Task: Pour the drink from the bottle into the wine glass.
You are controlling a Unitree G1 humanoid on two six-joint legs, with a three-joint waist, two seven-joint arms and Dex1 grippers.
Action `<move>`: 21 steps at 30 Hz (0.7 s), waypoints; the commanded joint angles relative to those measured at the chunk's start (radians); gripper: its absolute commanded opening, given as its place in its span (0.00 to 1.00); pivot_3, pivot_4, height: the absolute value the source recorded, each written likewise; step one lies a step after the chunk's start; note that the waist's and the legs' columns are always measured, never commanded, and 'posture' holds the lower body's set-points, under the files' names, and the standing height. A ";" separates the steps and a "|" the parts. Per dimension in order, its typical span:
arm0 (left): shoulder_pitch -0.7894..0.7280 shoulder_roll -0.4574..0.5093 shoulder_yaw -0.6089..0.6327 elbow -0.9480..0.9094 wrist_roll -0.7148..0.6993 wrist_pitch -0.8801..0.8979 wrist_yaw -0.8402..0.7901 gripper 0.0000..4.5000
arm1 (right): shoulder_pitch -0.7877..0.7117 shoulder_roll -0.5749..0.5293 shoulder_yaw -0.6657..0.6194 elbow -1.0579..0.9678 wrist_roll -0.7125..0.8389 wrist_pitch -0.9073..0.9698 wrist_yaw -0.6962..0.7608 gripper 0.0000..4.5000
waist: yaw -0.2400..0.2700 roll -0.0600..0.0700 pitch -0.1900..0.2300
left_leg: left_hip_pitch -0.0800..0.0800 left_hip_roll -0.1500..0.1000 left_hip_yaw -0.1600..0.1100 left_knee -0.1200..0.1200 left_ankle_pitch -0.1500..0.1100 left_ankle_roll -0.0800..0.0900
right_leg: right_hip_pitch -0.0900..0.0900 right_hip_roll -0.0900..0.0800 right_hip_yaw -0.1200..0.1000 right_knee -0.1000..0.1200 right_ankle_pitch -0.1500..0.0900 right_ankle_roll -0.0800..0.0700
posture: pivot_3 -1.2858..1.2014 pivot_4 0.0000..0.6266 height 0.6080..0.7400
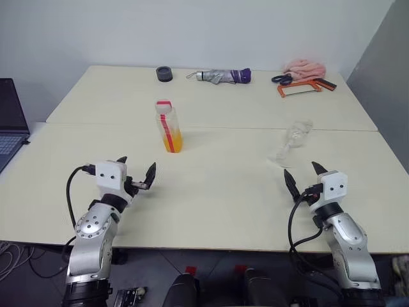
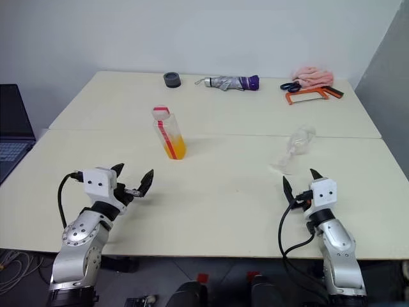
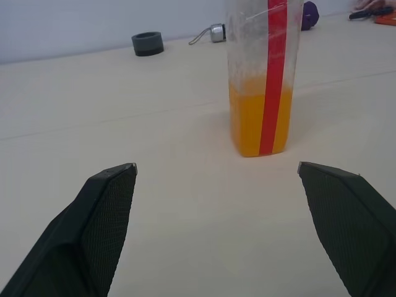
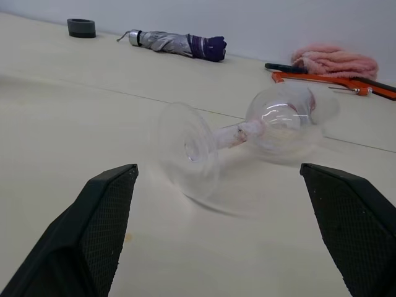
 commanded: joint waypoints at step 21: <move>-0.009 0.002 0.010 -0.047 -0.003 0.000 0.014 0.99 | -0.006 -0.007 0.020 -0.025 0.026 0.004 0.029 1.00 | 0.000 0.000 0.000 | 0.001 0.005 0.004 0.000 -0.001 -0.001 | -0.001 0.003 0.002 0.000 0.000 0.000 | 0.52 0.24 1.00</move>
